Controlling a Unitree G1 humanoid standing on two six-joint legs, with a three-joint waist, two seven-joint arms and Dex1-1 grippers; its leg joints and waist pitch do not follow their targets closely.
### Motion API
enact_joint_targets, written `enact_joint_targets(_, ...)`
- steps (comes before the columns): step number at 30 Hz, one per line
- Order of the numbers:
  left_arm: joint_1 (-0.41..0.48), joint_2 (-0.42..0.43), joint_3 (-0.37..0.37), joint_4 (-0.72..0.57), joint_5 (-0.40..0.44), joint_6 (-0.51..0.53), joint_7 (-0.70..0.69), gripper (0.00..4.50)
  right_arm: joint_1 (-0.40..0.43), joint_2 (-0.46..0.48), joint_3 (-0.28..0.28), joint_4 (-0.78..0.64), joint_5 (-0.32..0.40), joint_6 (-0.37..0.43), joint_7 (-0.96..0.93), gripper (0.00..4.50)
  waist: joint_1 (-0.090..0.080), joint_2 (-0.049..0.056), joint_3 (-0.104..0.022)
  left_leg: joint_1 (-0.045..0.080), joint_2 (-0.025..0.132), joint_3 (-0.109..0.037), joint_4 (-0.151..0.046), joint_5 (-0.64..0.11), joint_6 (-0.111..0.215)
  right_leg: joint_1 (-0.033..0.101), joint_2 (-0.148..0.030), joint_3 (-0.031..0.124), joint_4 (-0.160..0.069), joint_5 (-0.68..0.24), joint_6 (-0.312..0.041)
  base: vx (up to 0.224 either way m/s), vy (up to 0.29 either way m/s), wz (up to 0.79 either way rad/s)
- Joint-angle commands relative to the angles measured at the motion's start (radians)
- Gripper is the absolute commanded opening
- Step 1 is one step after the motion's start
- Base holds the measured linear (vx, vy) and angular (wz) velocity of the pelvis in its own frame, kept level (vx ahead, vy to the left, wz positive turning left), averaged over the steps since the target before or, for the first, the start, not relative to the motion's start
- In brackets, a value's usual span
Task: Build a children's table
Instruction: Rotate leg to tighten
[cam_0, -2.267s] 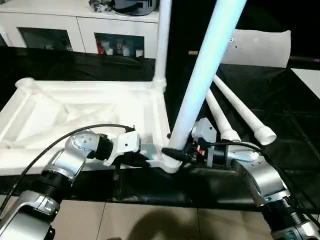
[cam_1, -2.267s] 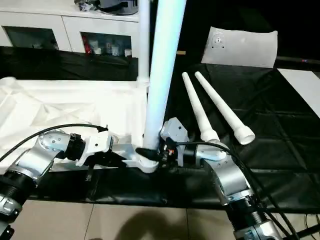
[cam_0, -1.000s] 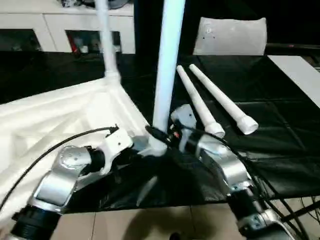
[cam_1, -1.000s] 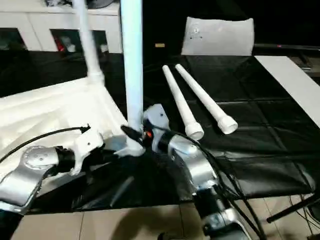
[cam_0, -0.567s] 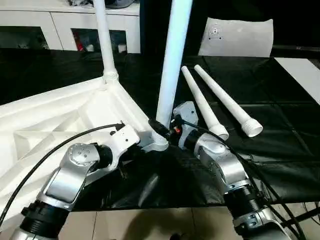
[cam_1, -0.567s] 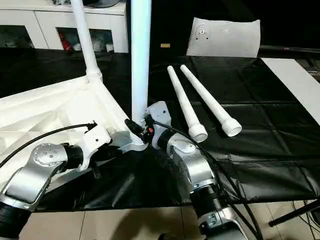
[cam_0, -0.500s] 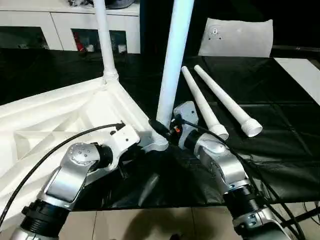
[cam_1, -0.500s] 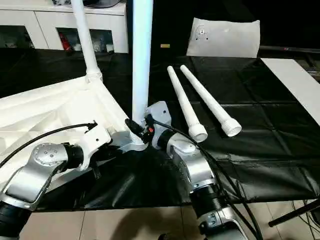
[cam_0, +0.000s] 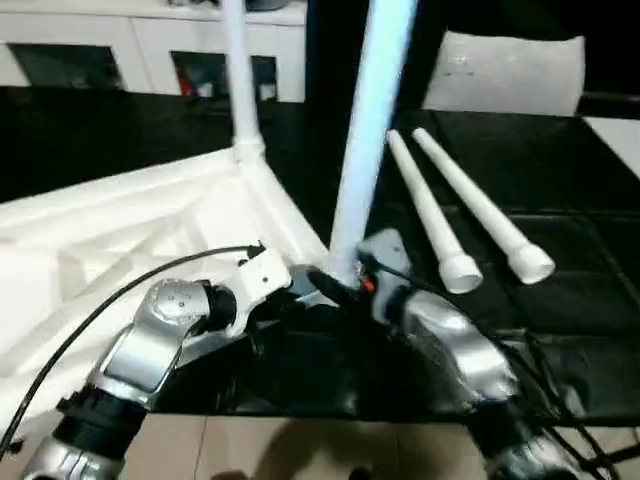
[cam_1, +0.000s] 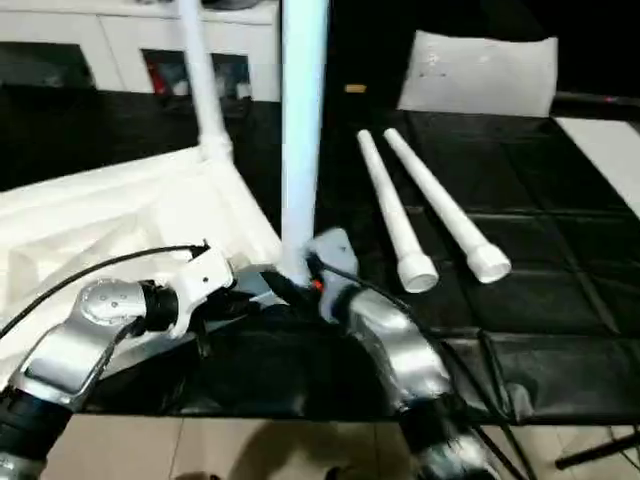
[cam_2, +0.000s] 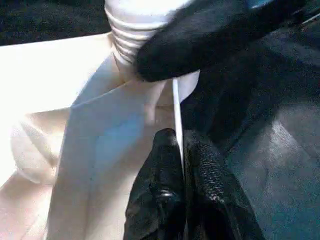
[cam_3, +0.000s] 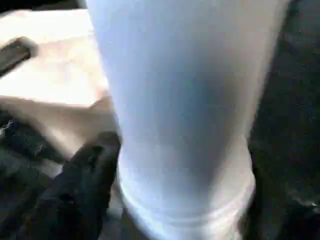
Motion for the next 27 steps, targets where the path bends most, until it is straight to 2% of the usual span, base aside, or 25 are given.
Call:
enact_joint_targets(1,-0.031,0.018,-0.012,0.035,0.010,-0.061,-0.035,0.00,0.047,-0.046,0.000,-0.046,0.017,0.026,0.061,4.10,-0.002,0.014,-0.053,-0.002,0.016,0.008,-0.057,-0.196,0.025,0.055,-0.061,0.045,-0.064,-0.169,-0.166,0.000,0.000,0.00)
enact_joint_targets(2,-0.033,0.019,-0.014,0.038,0.010,-0.064,-0.039,0.00,0.050,-0.050,-0.002,-0.052,0.019,0.026,0.065,4.10,-0.001,0.013,-0.053,-0.002,0.015,0.008,-0.056,-0.197,0.027,0.056,-0.061,0.045,-0.065,-0.180,-0.162,0.000,0.000,0.00)
enact_joint_targets(3,-0.045,0.028,-0.025,0.058,0.010,-0.090,-0.065,0.00,0.062,-0.079,-0.015,-0.081,0.032,0.020,0.091,4.27,-0.003,0.017,-0.054,-0.003,0.016,0.007,-0.057,-0.200,0.025,0.056,-0.063,0.044,-0.065,-0.193,-0.164,0.000,0.000,0.00)
enact_joint_targets(6,-0.057,0.041,-0.041,0.079,0.004,-0.127,-0.106,0.00,0.070,-0.116,-0.033,-0.118,0.055,0.022,0.126,4.44,-0.005,0.013,-0.053,-0.005,0.015,0.007,-0.055,-0.211,0.029,0.056,-0.064,0.043,-0.069,-0.242,-0.158,0.000,0.000,0.00)
enact_joint_targets(8,-0.066,0.052,-0.057,0.100,0.004,-0.165,-0.140,0.00,0.074,-0.144,-0.044,-0.142,0.067,0.019,0.154,4.44,-0.005,0.014,-0.053,-0.003,0.016,0.007,-0.054,-0.205,0.033,0.054,-0.064,0.043,-0.070,-0.249,-0.156,0.000,0.000,0.00)
enact_joint_targets(10,-0.084,0.062,-0.076,0.138,-0.026,-0.231,-0.235,0.00,0.080,-0.214,-0.049,-0.202,0.102,0.041,0.250,4.44,-0.003,0.013,-0.056,-0.002,0.018,0.008,-0.051,-0.188,0.038,0.055,-0.064,0.044,-0.064,-0.217,-0.164,0.000,0.000,0.00)
enact_joint_targets(12,-0.093,0.065,-0.083,0.156,-0.035,-0.256,-0.269,0.00,0.079,-0.240,-0.043,-0.217,0.108,0.047,0.283,4.44,0.004,0.014,-0.059,-0.001,0.019,0.009,-0.048,-0.155,0.054,0.057,-0.063,0.044,-0.056,-0.151,-0.181,0.000,0.000,0.00)
enact_joint_targets(16,-0.133,0.072,-0.110,0.228,-0.028,-0.327,-0.340,0.00,0.052,-0.309,0.010,-0.206,0.079,0.027,0.383,4.44,0.012,0.011,-0.060,-0.001,0.018,0.012,-0.043,-0.144,0.062,0.059,-0.065,0.043,-0.051,-0.111,-0.208,0.000,0.000,0.00)
enact_joint_targets(19,-0.158,0.073,-0.123,0.267,-0.020,-0.365,-0.372,0.00,0.024,-0.319,0.028,-0.190,0.086,0.025,0.435,4.44,0.012,0.007,-0.059,-0.003,0.016,0.011,-0.042,-0.176,0.053,0.060,-0.068,0.041,-0.055,-0.187,-0.196,0.000,0.000,0.00)
enact_joint_targets(23,-0.193,0.072,-0.142,0.321,-0.008,-0.419,-0.409,0.00,-0.010,-0.339,0.072,-0.174,0.085,0.022,0.521,4.44,0.015,0.006,-0.058,0.001,0.019,0.010,-0.042,-0.204,0.042,0.055,-0.071,0.042,-0.060,-0.272,-0.179,0.000,0.000,0.00)
enact_joint_targets(26,-0.207,0.068,-0.151,0.346,-0.004,-0.446,-0.429,0.00,-0.037,-0.334,0.099,-0.133,0.060,-0.001,0.539,4.10,0.016,0.007,-0.061,0.001,0.020,0.010,-0.041,-0.195,0.038,0.054,-0.070,0.040,-0.056,-0.251,-0.187,0.000,0.000,0.00)
enact_joint_targets(27,-0.211,0.066,-0.153,0.351,-0.002,-0.452,-0.431,0.00,-0.047,-0.330,0.107,-0.113,0.052,-0.008,0.545,4.07,0.018,0.005,-0.064,0.001,0.021,0.010,-0.039,-0.179,0.038,0.056,-0.071,0.041,-0.052,-0.218,-0.195,0.000,0.000,0.00)
